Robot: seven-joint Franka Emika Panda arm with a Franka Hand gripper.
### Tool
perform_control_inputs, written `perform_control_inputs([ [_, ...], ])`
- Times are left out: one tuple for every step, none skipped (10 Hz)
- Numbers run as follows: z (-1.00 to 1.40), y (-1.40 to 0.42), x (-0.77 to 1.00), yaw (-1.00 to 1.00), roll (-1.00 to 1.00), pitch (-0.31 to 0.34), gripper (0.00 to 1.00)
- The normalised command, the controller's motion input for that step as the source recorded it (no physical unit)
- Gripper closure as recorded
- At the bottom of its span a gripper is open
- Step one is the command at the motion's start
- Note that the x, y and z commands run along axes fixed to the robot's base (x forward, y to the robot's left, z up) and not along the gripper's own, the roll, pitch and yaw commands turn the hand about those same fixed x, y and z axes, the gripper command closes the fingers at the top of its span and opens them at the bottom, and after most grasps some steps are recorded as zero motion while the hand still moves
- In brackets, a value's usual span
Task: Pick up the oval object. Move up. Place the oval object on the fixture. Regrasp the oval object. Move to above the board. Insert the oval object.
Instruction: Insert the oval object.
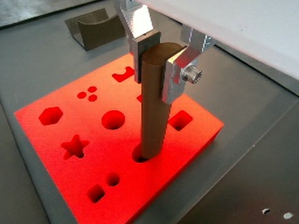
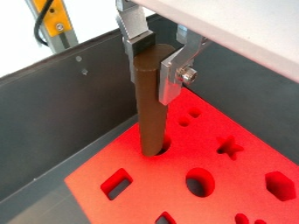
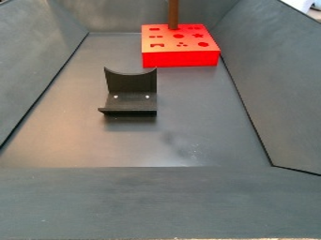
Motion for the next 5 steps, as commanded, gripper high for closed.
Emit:
perform_control_inputs([
  [-0.03,0.0,-0.06,0.0,0.0,-0.007,1.0],
  [0.0,0.0,-0.08,0.0,0.0,0.0,1.0],
  [-0.05,0.0,-0.21,-0.03,0.03,0.0,1.0],
  [0.0,0.0,-0.07,0.0,0.0,0.0,1.0],
  [-0.03,0.02,-0.26,-0.08,0.02,0.001,1.0],
])
